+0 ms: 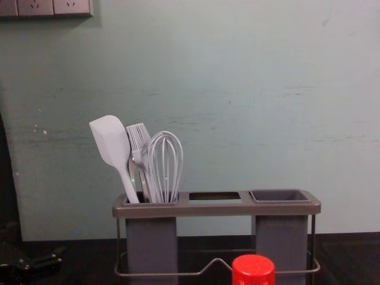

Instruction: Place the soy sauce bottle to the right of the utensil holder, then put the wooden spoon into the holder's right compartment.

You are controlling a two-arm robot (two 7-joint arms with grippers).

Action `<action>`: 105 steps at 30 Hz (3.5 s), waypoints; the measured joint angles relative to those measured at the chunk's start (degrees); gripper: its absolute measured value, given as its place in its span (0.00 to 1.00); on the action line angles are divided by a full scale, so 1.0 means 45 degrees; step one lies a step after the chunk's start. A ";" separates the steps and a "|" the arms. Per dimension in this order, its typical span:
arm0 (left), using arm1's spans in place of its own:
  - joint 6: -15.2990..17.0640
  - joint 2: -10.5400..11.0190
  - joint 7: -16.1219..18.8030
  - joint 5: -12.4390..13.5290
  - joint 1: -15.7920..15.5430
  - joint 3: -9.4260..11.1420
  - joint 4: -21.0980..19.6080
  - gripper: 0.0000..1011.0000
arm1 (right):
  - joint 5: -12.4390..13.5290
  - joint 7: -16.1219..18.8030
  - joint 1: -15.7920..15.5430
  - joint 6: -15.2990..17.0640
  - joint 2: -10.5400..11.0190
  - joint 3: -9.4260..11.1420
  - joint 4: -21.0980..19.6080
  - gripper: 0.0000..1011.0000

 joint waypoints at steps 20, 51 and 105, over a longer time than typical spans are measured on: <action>0.0000 0.0000 0.0000 0.0000 0.0000 0.0000 0.0000 0.99 | 0.0374 0.2036 0.0274 0.0728 -0.0784 -0.0845 -0.0822 0.99; 0.0000 0.0000 0.0000 0.0000 0.0001 0.0000 0.0000 0.99 | -0.0431 0.2796 0.1757 0.2298 -0.3048 -0.1461 -0.0324 0.99; 0.0000 0.0000 0.0000 0.0001 0.0000 -0.0001 0.0000 0.99 | -0.0223 0.2315 0.0598 0.2656 -0.2586 0.0568 -0.2270 0.39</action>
